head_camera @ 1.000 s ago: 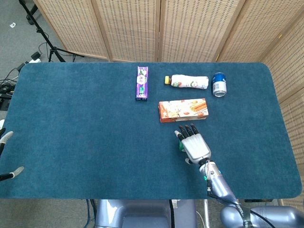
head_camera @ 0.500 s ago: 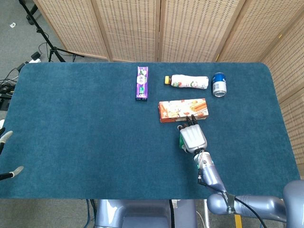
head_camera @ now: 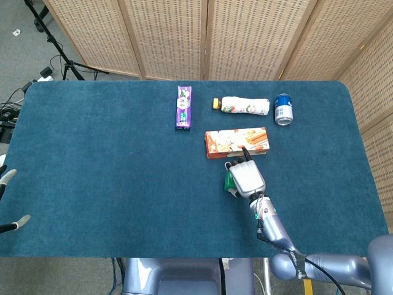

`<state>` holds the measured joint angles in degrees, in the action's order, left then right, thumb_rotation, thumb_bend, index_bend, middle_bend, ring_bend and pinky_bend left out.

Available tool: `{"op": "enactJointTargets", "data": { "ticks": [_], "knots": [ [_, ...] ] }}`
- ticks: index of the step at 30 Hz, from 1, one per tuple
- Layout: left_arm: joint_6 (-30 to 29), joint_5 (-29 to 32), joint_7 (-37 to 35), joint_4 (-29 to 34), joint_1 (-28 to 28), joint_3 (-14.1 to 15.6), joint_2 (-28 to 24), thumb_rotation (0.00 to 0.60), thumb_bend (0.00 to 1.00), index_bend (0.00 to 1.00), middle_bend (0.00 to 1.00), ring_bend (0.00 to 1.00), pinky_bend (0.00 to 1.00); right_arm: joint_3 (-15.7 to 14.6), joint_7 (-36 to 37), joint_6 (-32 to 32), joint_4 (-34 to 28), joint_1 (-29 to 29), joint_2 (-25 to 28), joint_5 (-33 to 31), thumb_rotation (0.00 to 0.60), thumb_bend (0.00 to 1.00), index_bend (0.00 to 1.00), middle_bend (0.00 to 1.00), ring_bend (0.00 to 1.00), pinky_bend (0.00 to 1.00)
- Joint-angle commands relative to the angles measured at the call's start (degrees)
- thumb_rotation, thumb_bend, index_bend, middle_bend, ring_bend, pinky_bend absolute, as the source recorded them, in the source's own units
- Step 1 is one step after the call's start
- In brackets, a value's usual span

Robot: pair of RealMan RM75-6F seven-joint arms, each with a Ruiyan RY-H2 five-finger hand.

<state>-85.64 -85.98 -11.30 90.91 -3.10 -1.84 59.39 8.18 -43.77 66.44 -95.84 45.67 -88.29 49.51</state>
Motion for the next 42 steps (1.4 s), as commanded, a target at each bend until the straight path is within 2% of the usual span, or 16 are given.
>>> {"op": "enactJointTargets", "data": {
  "ticks": [1, 5, 7, 10, 13, 15, 21, 27, 29, 30, 32, 34, 37, 42],
  "knots": [
    [0.1, -0.1, 0.2, 0.0, -0.1, 0.1, 0.1, 0.6, 0.0, 0.0, 0.0, 0.0, 0.0, 0.9, 22.6, -0.3, 2.2, -4.1, 1.7, 15.0, 0.6, 0.53, 0.52, 0.58, 0.31, 0.06],
    [0.2, -0.4, 0.8, 0.0, -0.2, 0.2, 0.3, 0.6, 0.0, 0.0, 0.0, 0.0, 0.0, -0.4, 46.9, 1.7, 9.7, -7.4, 1.8, 27.0, 0.6, 0.54, 0.52, 0.58, 0.31, 0.08],
    [0.3, -0.5, 1.3, 0.1, -0.2, 0.3, 0.4, 0.6, 0.0, 0.0, 0.0, 0.0, 0.0, -1.0, 54.8, 2.8, 13.3, -8.5, 1.0, 29.6, 0.6, 0.56, 0.52, 0.58, 0.31, 0.08],
    [0.3, -0.7, 2.2, 0.2, -0.3, 0.4, 0.7, 0.6, 0.0, 0.0, 0.0, 0.0, 0.0, -2.0, 64.0, 3.6, 18.4, -9.9, -0.6, 31.8, 0.6, 0.67, 0.53, 0.58, 0.31, 0.08],
    [0.4, -0.7, 2.8, 0.3, -0.4, 0.4, 0.9, 0.6, 0.0, 0.0, 0.0, 0.0, 0.0, -2.8, 68.6, 3.9, 21.9, -10.8, -2.1, 32.7, 0.6, 0.81, 0.53, 0.58, 0.31, 0.08],
    [0.6, -0.6, 3.3, 0.4, -0.4, 0.4, 1.1, 0.6, 0.0, 0.0, 0.0, 0.0, 0.0, -3.4, 72.6, 4.2, 25.3, -11.6, -3.9, 33.3, 0.6, 0.86, 0.53, 0.58, 0.31, 0.08],
    [1.0, -0.2, 4.8, 0.5, -0.6, 0.4, 1.7, 0.6, 0.0, 0.0, 0.0, 0.0, 0.0, -4.9, 79.8, 4.0, 35.0, -13.3, -9.4, 34.6, 0.6, 0.88, 0.53, 0.58, 0.31, 0.08],
    [1.5, 0.3, 5.4, 0.5, -0.9, 0.2, 1.9, 0.6, 0.0, 0.0, 0.0, 0.0, 0.0, -4.8, 82.8, 4.0, 39.5, -13.7, -11.6, 35.3, 0.6, 0.92, 0.53, 0.57, 0.31, 0.08],
    [1.6, 0.4, 5.5, 0.5, -0.9, 0.2, 1.9, 0.6, 0.0, 0.0, 0.0, 0.0, 0.0, -4.7, 83.5, 3.7, 40.2, -13.9, -11.7, 35.5, 0.6, 0.9, 0.5, 0.52, 0.29, 0.08],
    [1.6, 0.3, 5.5, 0.5, -0.9, 0.2, 1.9, 0.6, 0.0, 0.0, 0.0, 0.0, 0.0, -4.8, 83.8, 3.5, 40.7, -13.9, -11.6, 35.7, 0.6, 0.87, 0.44, 0.45, 0.26, 0.08],
    [1.4, 0.3, 5.4, 0.5, -0.9, 0.2, 1.9, 0.6, 0.0, 0.0, 0.0, 0.0, 0.0, -5.6, 84.6, 3.1, 41.0, -13.9, -11.1, 36.7, 0.6, 0.74, 0.14, 0.15, 0.08, 0.07],
    [1.1, 0.2, 5.2, 0.5, -0.8, 0.2, 1.8, 0.6, 0.0, 0.0, 0.0, 0.0, 0.0, -7.3, 86.3, 3.0, 40.9, -13.8, -9.8, 38.8, 0.6, 0.63, 0.0, 0.0, 0.0, 0.05],
    [0.6, -0.4, 5.3, 0.5, -0.7, 0.3, 1.9, 0.6, 0.0, 0.0, 0.0, 0.0, 0.0, -8.0, 89.2, 5.0, 39.3, -14.0, -7.5, 41.0, 0.6, 0.53, 0.0, 0.0, 0.0, 0.02],
    [0.5, -0.5, 5.4, 0.5, -0.6, 0.4, 1.9, 0.6, 0.0, 0.0, 0.0, 0.0, 0.0, -7.8, 89.4, 11.8, 36.5, -15.4, -3.6, 43.9, 0.6, 0.47, 0.0, 0.0, 0.0, 0.02]
  ]
}}
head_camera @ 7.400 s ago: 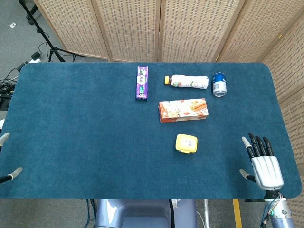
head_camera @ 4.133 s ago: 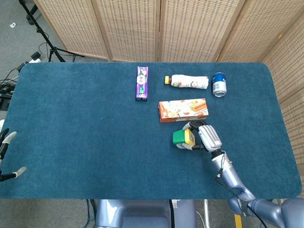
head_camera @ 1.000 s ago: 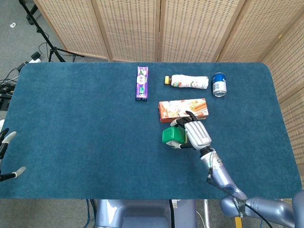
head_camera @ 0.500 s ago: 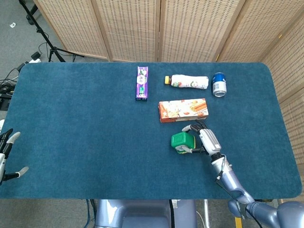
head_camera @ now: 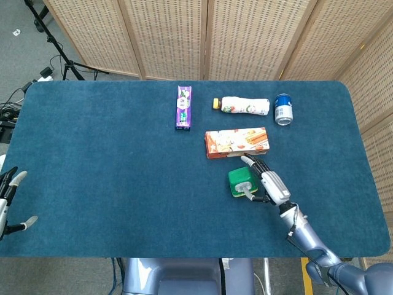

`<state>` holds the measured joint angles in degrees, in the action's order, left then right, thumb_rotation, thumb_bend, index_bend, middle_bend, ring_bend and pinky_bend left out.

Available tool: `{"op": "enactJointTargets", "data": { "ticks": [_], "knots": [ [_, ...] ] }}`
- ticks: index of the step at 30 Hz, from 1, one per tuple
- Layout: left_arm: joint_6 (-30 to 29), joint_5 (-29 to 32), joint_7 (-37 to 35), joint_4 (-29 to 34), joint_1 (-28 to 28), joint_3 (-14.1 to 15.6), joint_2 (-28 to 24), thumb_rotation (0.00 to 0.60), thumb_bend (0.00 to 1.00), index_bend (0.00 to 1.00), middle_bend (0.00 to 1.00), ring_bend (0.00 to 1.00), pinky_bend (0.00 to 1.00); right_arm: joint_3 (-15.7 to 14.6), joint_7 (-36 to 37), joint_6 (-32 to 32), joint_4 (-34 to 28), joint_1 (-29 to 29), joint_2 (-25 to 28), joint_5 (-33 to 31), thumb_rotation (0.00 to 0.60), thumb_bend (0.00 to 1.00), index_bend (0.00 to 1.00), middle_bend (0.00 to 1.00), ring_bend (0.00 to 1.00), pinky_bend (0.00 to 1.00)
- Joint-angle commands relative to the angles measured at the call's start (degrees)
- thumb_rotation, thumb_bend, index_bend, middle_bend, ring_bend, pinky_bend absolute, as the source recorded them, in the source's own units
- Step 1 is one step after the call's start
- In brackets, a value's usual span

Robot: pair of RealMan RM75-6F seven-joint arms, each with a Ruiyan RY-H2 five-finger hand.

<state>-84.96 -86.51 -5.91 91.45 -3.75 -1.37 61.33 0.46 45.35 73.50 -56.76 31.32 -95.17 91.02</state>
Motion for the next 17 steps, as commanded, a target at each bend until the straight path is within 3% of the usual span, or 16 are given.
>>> {"op": "enactJointTargets", "data": {
  "ticks": [1, 5, 7, 10, 17],
  "knots": [
    [-0.3, -0.1, -0.1, 0.0, 0.1, 0.0, 0.0, 0.6, 0.0, 0.0, 0.0, 0.0, 0.0, -0.1, 0.0, 5.8, -3.5, -1.3, 4.1, 2.7, 0.6, 0.47, 0.0, 0.0, 0.0, 0.02],
    [-0.9, -0.5, -0.5, 0.2, 0.4, 0.1, -0.2, 0.6, 0.0, 0.0, 0.0, 0.0, 0.0, -0.1, -3.9, 11.0, -8.7, -3.1, 9.4, 4.9, 0.6, 0.4, 0.0, 0.0, 0.0, 0.0],
    [-1.1, -0.6, -0.5, 0.2, 0.4, 0.1, -0.2, 0.6, 0.0, 0.0, 0.0, 0.0, 0.0, -0.3, -7.2, 12.1, -11.3, -4.1, 11.7, 5.1, 0.6, 0.23, 0.0, 0.0, 0.0, 0.0],
    [-1.3, -0.9, -0.4, 0.2, 0.5, 0.3, -0.1, 0.6, 0.0, 0.0, 0.0, 0.0, 0.0, -1.0, -17.9, 13.6, -16.5, -6.9, 15.8, 4.7, 0.6, 0.02, 0.0, 0.0, 0.0, 0.0],
    [-2.0, -0.4, 1.4, 0.0, 0.8, -0.1, 0.6, 0.6, 0.0, 0.0, 0.0, 0.0, 0.0, -3.2, -38.6, 13.6, -23.8, -12.4, 20.7, 2.1, 0.6, 0.0, 0.0, 0.0, 0.0, 0.0]
  ]
}}
